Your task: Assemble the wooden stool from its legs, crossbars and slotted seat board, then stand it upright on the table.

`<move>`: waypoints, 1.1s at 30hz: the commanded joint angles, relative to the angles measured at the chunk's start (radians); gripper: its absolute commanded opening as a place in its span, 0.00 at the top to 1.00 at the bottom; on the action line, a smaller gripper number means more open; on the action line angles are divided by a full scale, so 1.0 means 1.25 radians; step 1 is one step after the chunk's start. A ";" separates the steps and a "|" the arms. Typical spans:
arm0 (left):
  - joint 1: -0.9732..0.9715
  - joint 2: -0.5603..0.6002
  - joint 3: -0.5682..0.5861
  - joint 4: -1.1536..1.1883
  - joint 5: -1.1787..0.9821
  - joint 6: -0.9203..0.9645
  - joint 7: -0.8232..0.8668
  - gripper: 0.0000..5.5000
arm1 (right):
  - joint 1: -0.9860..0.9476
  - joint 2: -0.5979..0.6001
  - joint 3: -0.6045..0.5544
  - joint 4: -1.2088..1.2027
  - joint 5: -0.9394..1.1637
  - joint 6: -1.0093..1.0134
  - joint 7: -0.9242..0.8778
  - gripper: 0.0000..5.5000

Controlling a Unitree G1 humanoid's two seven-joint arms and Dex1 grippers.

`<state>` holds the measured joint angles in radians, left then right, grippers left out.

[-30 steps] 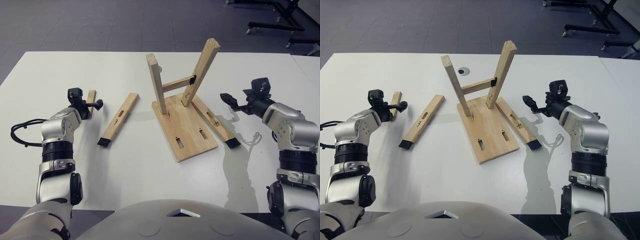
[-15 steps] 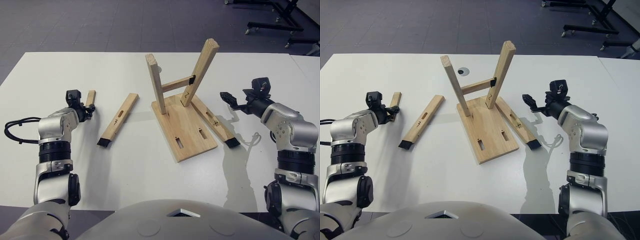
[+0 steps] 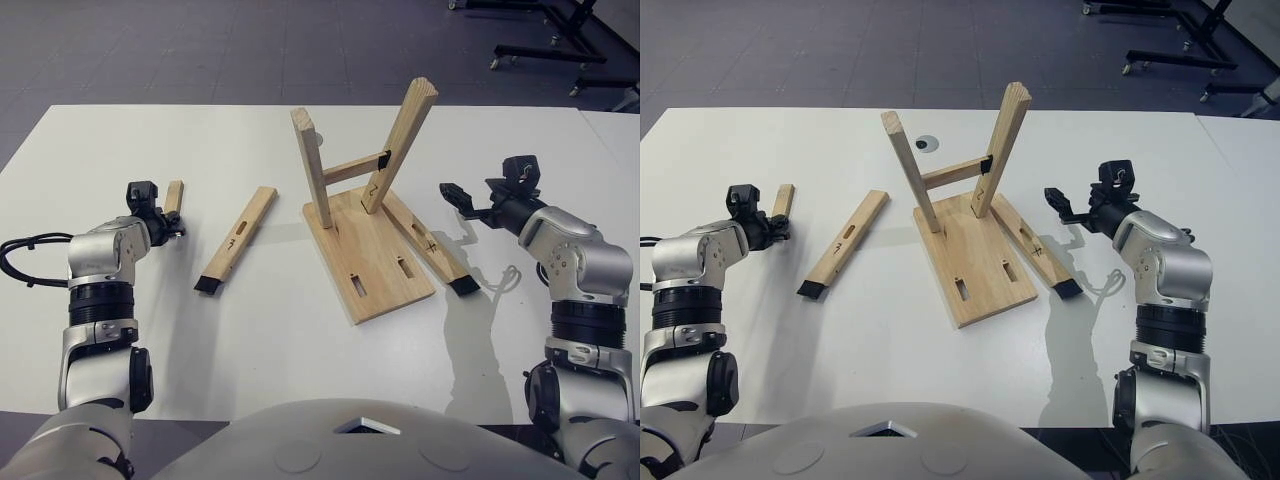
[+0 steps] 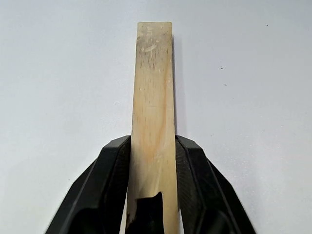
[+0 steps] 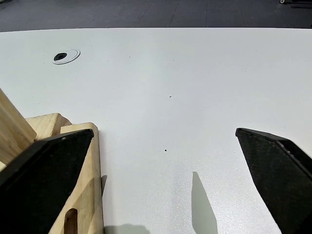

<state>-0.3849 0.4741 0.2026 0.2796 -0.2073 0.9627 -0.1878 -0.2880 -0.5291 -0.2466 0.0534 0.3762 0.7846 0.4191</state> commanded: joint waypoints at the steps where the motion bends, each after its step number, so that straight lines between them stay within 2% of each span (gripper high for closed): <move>1: 0.013 -0.007 -0.004 0.019 0.001 0.015 -0.011 0.77 | -0.011 0.004 -0.009 -0.005 0.006 0.007 -0.005 0.02; 6: -0.030 0.004 0.027 0.010 -0.009 0.001 -0.011 0.77 | -0.019 0.004 -0.008 0.005 0.003 0.002 -0.006 0.02; 15: -0.233 0.060 0.135 -0.147 -0.108 0.050 -0.036 0.77 | -0.077 0.007 -0.007 0.049 0.000 -0.017 -0.007 0.02; 27: -0.265 0.010 0.145 -0.395 -0.214 0.180 -0.012 0.77 | -0.243 0.139 0.043 0.213 -0.046 -0.159 -0.081 0.02; 33: -0.251 0.011 0.155 -0.388 -0.236 0.183 -0.015 0.77 | -0.321 0.093 0.046 0.407 -0.078 -0.253 -0.016 0.02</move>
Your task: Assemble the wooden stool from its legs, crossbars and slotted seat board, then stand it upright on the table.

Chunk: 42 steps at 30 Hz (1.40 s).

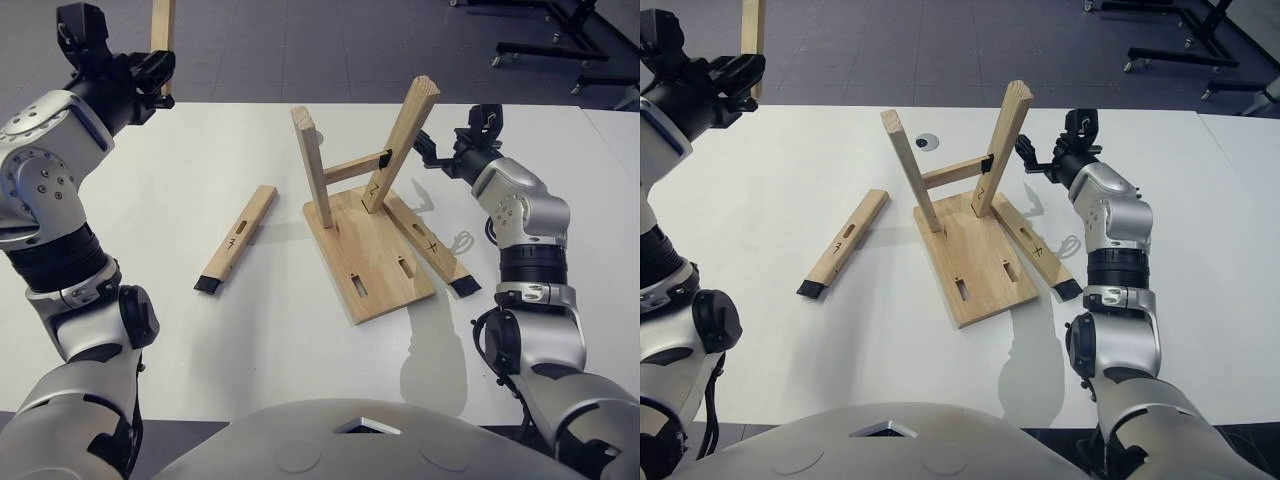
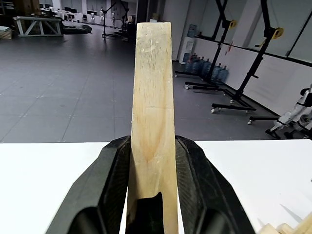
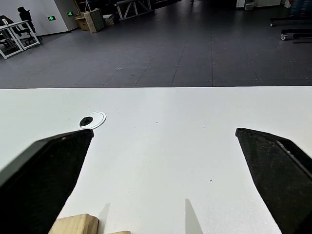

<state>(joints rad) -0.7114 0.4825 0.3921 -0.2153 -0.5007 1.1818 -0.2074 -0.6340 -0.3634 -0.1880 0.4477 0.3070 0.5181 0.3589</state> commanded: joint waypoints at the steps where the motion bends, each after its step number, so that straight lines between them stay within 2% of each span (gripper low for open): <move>1: 0.015 0.004 0.003 0.009 -0.001 0.007 0.002 0.77 | -0.056 -0.046 -0.002 0.114 -0.025 -0.048 0.044 0.02; 6: 0.034 -0.002 0.001 0.017 0.001 -0.005 0.000 0.77 | -0.036 -0.019 0.029 0.027 -0.001 -0.008 0.107 0.02; 12: 0.053 0.002 -0.017 0.015 0.005 -0.020 -0.006 0.77 | 0.034 0.019 0.071 -0.091 -0.007 0.045 0.098 0.02; 15: 0.055 0.003 -0.019 0.020 0.008 -0.024 -0.004 0.77 | 0.034 -0.009 0.043 -0.056 -0.023 0.044 0.073 0.02; 19: 0.056 0.005 -0.021 0.030 0.013 -0.032 -0.006 0.77 | 0.027 -0.101 0.012 0.023 -0.052 0.004 0.085 0.02; 23: 0.066 0.017 -0.019 0.053 0.021 -0.050 -0.013 0.77 | 0.099 -0.268 0.056 -0.089 -0.030 0.008 0.340 0.02; 27: 0.080 0.040 -0.003 0.071 0.028 -0.064 -0.023 0.77 | 0.214 -0.456 0.070 -0.328 0.088 0.023 0.694 0.02; 31: 0.093 0.047 -0.003 0.076 0.032 -0.074 -0.029 0.77 | 0.282 -0.539 0.120 -0.494 0.131 0.004 0.862 0.02; 35: 0.096 0.047 -0.016 0.077 0.033 -0.081 -0.034 0.77 | 0.338 -0.527 0.238 -0.593 0.009 -0.084 0.820 0.02; 38: 0.101 0.045 -0.025 0.076 0.034 -0.084 -0.037 0.77 | 0.370 -0.488 0.330 -0.609 -0.112 -0.183 0.753 0.02; 42: 0.104 0.043 -0.038 0.077 0.038 -0.092 -0.041 0.77 | 0.393 -0.436 0.408 -0.600 -0.235 -0.299 0.669 0.02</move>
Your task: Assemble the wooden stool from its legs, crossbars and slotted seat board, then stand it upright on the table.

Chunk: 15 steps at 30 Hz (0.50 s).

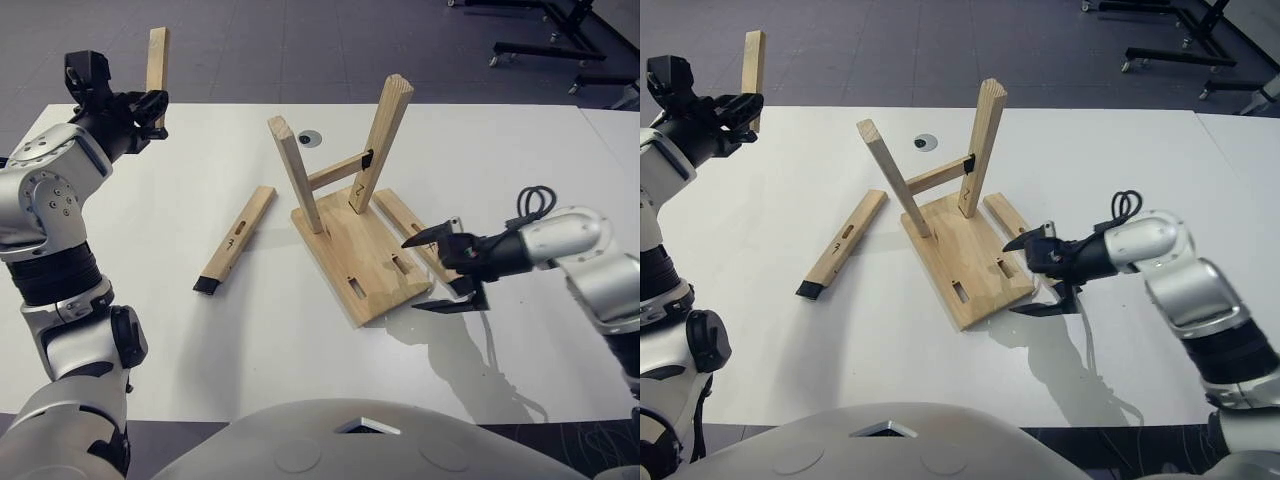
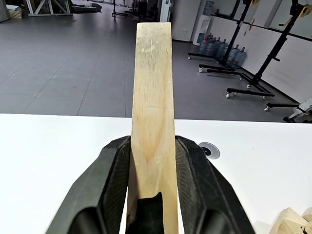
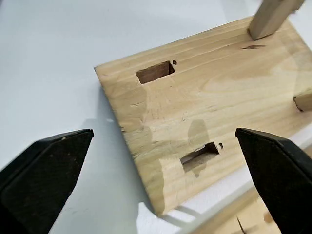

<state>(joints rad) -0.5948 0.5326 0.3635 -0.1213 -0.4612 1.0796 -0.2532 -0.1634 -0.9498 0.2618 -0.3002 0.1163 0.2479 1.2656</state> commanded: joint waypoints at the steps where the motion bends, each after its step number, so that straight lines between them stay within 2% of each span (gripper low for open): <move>1: 0.013 0.002 -0.017 0.002 0.007 -0.012 -0.005 0.77 | 0.020 0.048 0.062 0.002 -0.107 -0.109 -0.078 0.02; 6: 0.021 -0.006 -0.026 0.002 0.010 -0.024 -0.004 0.77 | 0.015 0.150 0.136 0.029 -0.223 -0.220 -0.191 0.02; 15: 0.021 -0.020 -0.031 -0.002 0.008 -0.024 0.004 0.77 | -0.024 0.319 0.198 0.021 -0.271 -0.093 -0.266 0.02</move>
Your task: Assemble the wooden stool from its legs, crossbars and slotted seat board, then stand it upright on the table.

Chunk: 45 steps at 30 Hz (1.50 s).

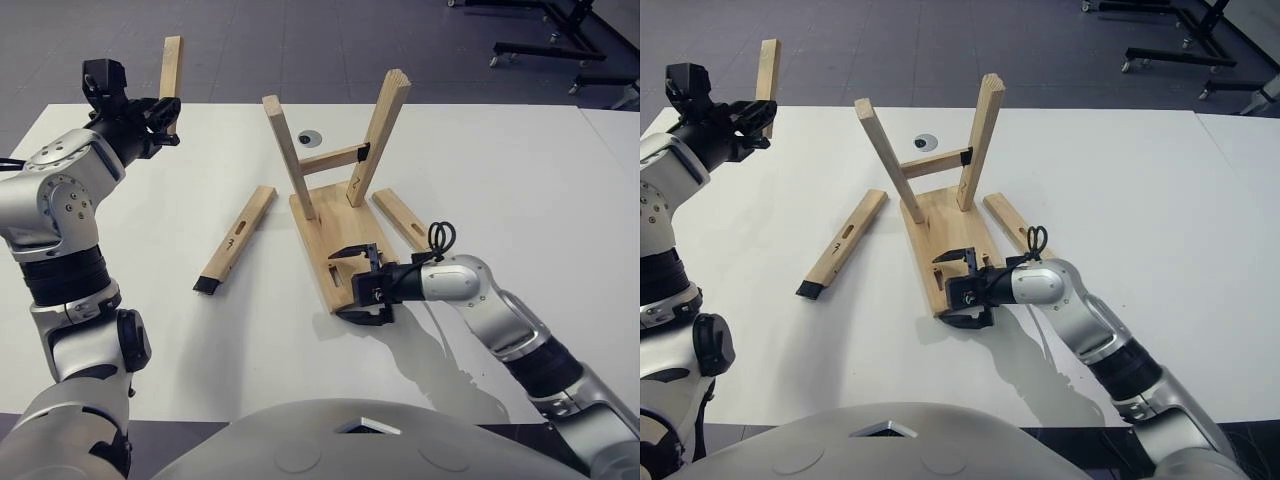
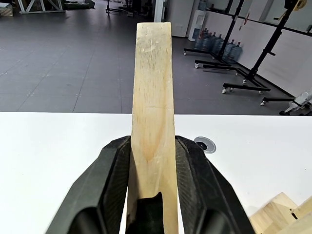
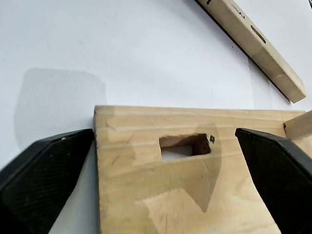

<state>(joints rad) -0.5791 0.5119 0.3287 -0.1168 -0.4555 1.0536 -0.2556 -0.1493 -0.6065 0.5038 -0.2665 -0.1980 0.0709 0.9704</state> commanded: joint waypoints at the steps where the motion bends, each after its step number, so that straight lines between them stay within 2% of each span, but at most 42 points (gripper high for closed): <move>1: 0.008 -0.004 -0.002 -0.006 0.004 -0.003 0.007 0.77 | -0.041 0.057 0.008 -0.001 -0.027 0.059 -0.039 0.02; 6: 0.009 -0.007 0.001 -0.014 0.001 0.000 0.013 0.77 | -0.078 0.058 -0.060 -0.030 0.055 0.130 -0.012 0.02; 12: 0.011 -0.011 0.000 -0.010 0.003 -0.007 0.017 0.77 | -0.101 0.120 -0.020 0.009 0.046 0.144 -0.051 0.02; 18: 0.007 -0.006 -0.001 -0.009 0.002 -0.006 0.014 0.77 | -0.129 0.016 -0.161 -0.035 0.184 0.206 0.052 0.02; 21: 0.002 -0.006 -0.002 -0.002 0.003 -0.009 0.014 0.77 | -0.178 -0.067 -0.263 0.027 0.232 0.209 0.089 0.02; 24: 0.001 -0.010 -0.006 0.002 0.004 -0.013 0.014 0.77 | -0.193 -0.136 -0.296 0.101 0.203 0.147 0.094 0.02; 28: 0.014 -0.009 -0.007 0.000 0.006 -0.019 0.013 0.77 | -0.185 -0.197 -0.266 0.190 0.129 0.027 0.095 0.02; 32: 0.025 -0.005 -0.009 -0.004 0.008 -0.023 0.012 0.77 | -0.127 -0.203 -0.203 0.214 0.057 -0.076 0.078 0.02; 38: 0.031 -0.005 -0.012 -0.009 0.010 -0.024 0.011 0.77 | -0.094 -0.144 -0.141 0.231 -0.042 -0.129 -0.016 0.02; 45: 0.029 -0.012 -0.018 -0.015 0.009 -0.022 0.015 0.77 | -0.086 -0.049 -0.105 0.167 -0.043 -0.065 -0.046 0.02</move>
<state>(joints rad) -0.5505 0.4969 0.3130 -0.1173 -0.4478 1.0290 -0.2366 -0.2619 -0.6776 0.3680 -0.0298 -0.2549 -0.0333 0.9110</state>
